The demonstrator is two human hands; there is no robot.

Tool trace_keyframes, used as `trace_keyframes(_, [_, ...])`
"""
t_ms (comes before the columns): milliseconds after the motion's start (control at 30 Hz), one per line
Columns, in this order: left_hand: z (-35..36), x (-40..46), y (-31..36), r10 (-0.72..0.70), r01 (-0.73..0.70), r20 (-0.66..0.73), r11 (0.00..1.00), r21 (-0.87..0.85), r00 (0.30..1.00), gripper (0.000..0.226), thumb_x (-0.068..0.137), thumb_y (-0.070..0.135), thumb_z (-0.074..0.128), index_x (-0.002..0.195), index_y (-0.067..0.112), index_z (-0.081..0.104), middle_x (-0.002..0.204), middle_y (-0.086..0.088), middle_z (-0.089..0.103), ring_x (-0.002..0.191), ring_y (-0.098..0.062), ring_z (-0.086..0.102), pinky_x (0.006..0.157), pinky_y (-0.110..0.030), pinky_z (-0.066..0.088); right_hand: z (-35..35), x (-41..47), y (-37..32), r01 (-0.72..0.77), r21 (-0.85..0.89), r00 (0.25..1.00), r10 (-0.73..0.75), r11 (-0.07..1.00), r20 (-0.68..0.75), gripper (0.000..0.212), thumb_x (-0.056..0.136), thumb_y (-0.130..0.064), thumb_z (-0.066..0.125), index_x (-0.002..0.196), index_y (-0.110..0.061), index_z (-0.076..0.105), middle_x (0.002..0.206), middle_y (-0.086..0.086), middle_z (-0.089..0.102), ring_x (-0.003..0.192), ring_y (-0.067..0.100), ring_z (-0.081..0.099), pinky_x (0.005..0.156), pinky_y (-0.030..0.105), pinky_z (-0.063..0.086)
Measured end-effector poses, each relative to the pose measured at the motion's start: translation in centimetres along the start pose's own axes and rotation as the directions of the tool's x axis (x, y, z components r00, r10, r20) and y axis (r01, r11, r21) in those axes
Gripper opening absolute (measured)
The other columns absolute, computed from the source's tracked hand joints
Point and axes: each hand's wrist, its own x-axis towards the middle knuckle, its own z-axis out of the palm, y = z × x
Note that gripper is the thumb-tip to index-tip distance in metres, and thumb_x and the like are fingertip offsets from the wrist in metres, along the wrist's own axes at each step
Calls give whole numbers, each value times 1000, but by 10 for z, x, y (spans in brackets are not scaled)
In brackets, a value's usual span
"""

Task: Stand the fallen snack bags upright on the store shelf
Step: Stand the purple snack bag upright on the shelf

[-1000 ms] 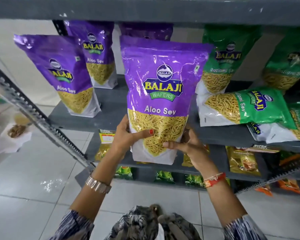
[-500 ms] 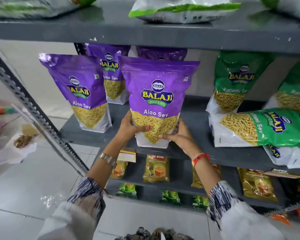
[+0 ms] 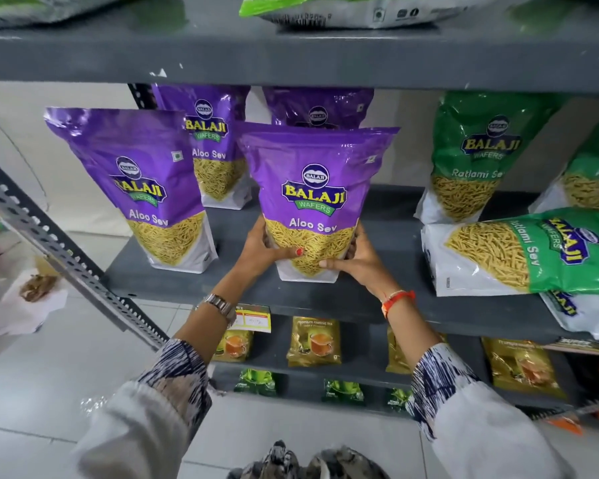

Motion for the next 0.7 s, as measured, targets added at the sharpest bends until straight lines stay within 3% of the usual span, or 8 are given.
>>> trace_keyframes(100, [5, -2, 2, -27, 27, 6, 1000, -13, 1000, 85, 50, 14, 86, 123, 11, 43, 115, -4, 61, 107, -16, 60, 95, -40, 52, -6, 0, 0, -13, -7, 1000, 13, 1000, 17, 84, 69, -3, 80, 134, -23, 31, 118, -10, 56, 119, 17, 54, 95, 34, 53])
trace_keyframes(200, [16, -17, 5, 87, -94, -147, 995, -42, 985, 93, 49, 32, 86, 127, 23, 37, 127, 6, 53, 117, -7, 54, 103, -34, 47, -12, -9, 1, -8, -4, 1000, 8, 1000, -11, 93, 66, -6, 83, 139, -24, 28, 132, -4, 50, 125, 14, 49, 100, 31, 48])
trace_keyframes(300, [41, -44, 7, 396, -361, -491, 917, 170, 776, 70, 73, 31, 71, 131, 14, 36, 130, -6, 46, 119, -29, 50, 100, -39, 43, -24, -37, -1, 76, 138, 958, -34, 988, -283, 74, 70, 0, 78, 130, -22, 40, 124, 1, 55, 114, 11, 55, 95, 25, 47])
trace_keyframes(367, [71, -55, 14, 586, -473, -515, 810, 346, 626, 47, 78, 24, 62, 120, 14, 43, 116, 0, 46, 101, -36, 50, 85, -38, 43, -40, -62, 6, 189, 178, 794, -44, 966, -606, 44, 75, 1, 74, 109, -20, 54, 91, 1, 63, 83, 4, 63, 79, 29, 54])
trace_keyframes(467, [125, -51, 27, 743, -613, -310, 666, 426, 593, 31, 78, 13, 56, 107, 12, 47, 101, 3, 48, 95, -27, 46, 87, -26, 38, -72, -92, 20, 249, 283, 425, 158, 926, -891, 37, 76, 3, 71, 87, -27, 52, 72, -4, 49, 68, 11, 53, 75, 48, 47])
trace_keyframes(533, [161, -37, 39, 815, -697, -55, 527, 486, 577, 26, 80, 10, 56, 105, 12, 50, 102, -3, 50, 95, -22, 48, 91, -19, 36, -96, -99, 27, 206, 414, 312, 341, 887, -887, 43, 72, 1, 74, 92, -24, 45, 77, -4, 46, 78, 19, 50, 88, 57, 47])
trace_keyframes(600, [199, -10, 50, 735, -711, 180, 515, 479, 654, 26, 83, 16, 57, 109, 12, 54, 103, -9, 59, 96, -22, 52, 87, -27, 43, -117, -102, 26, 145, 551, 337, 483, 822, -808, 55, 69, -4, 79, 105, -15, 39, 88, 1, 49, 84, 20, 52, 94, 59, 48])
trace_keyframes(700, [248, 33, 71, 305, -443, 350, 782, 438, 886, 44, 83, 36, 62, 120, 14, 53, 117, -9, 62, 108, -23, 58, 88, -34, 48, -137, -104, 23, 56, 645, 446, 558, 763, -699, 73, 61, -15, 85, 121, -9, 44, 115, 10, 59, 100, 28, 61, 89, 48, 54])
